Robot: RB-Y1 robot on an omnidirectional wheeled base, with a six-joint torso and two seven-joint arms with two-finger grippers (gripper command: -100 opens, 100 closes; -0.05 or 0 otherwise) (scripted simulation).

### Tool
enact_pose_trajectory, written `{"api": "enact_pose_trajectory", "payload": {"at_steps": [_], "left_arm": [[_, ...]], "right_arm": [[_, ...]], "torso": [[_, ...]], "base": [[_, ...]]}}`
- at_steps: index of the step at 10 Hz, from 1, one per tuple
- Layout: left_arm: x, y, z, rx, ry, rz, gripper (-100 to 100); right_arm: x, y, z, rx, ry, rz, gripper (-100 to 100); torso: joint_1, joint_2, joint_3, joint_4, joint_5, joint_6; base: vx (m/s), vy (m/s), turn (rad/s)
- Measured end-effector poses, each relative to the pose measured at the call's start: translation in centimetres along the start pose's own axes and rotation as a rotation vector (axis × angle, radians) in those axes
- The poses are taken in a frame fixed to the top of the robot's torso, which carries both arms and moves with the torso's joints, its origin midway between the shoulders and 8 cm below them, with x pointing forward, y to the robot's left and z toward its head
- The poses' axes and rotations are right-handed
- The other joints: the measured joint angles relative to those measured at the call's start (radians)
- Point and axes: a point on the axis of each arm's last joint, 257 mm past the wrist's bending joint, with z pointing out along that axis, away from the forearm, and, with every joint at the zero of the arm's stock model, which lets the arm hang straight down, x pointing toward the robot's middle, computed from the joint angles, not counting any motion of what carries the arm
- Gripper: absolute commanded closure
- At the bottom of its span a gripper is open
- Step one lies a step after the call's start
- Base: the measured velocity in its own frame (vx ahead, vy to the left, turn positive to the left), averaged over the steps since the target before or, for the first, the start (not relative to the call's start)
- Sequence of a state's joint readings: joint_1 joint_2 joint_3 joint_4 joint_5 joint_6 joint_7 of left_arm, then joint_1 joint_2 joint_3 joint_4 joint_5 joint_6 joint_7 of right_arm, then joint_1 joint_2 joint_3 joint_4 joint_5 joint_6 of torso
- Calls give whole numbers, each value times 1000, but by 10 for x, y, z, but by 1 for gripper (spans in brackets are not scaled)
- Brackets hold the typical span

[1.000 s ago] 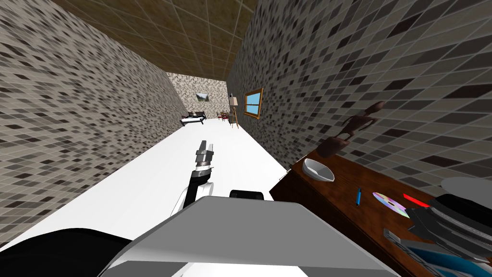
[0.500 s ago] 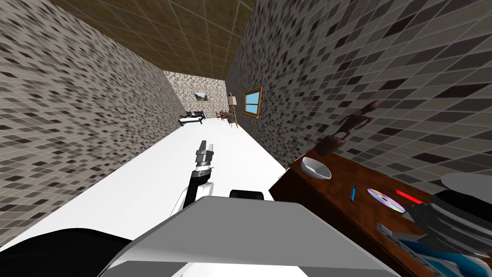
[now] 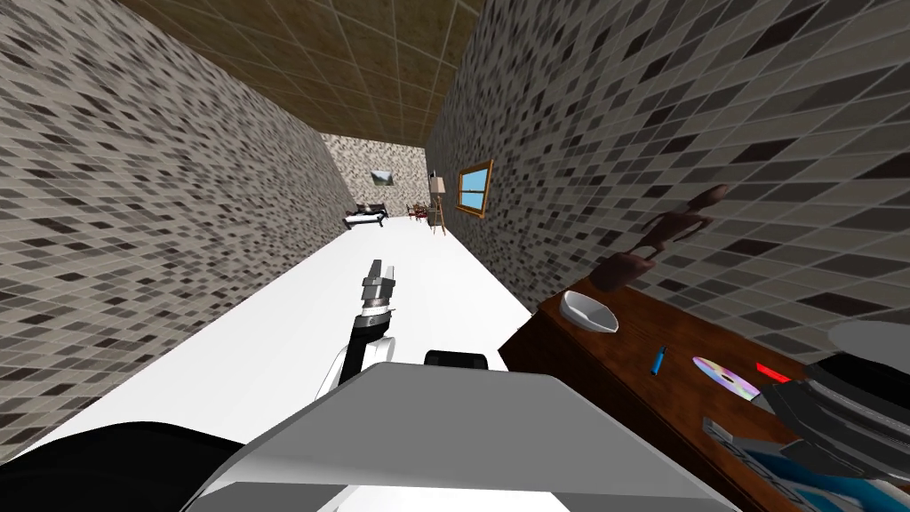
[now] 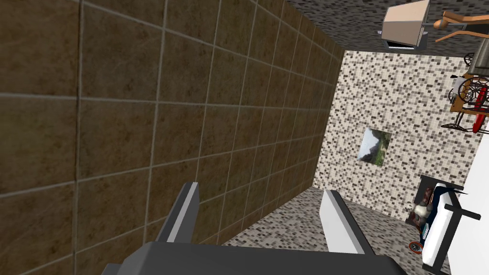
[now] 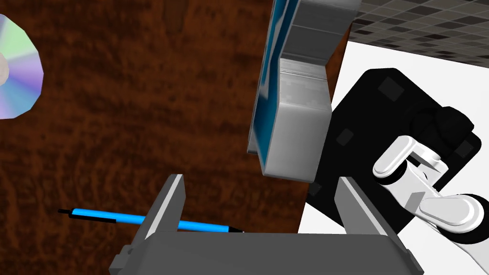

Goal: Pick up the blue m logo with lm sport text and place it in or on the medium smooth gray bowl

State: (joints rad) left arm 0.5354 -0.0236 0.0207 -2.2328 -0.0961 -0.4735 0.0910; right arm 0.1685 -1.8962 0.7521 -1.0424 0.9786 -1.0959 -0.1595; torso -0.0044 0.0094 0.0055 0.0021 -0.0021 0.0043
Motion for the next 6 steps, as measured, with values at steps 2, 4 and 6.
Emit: {"api": "enact_pose_trajectory", "payload": {"at_steps": [2,4,6], "left_arm": [[0,0,0,0,0,0,0],[0,0,0,0,0,0,0],[0,0,0,0,0,0,0]], "right_arm": [[8,5,7,-14,1,58,-100],[18,7,14,-25,2,109,-100],[26,10,22,-37,3,161,-100]], "torso": [[1,2,1,0,0,0],[-1,2,1,1,0,1],[0,2,1,1,0,1]], "base": [[-163,-9,288],[-169,-8,265],[-108,5,163]]}}
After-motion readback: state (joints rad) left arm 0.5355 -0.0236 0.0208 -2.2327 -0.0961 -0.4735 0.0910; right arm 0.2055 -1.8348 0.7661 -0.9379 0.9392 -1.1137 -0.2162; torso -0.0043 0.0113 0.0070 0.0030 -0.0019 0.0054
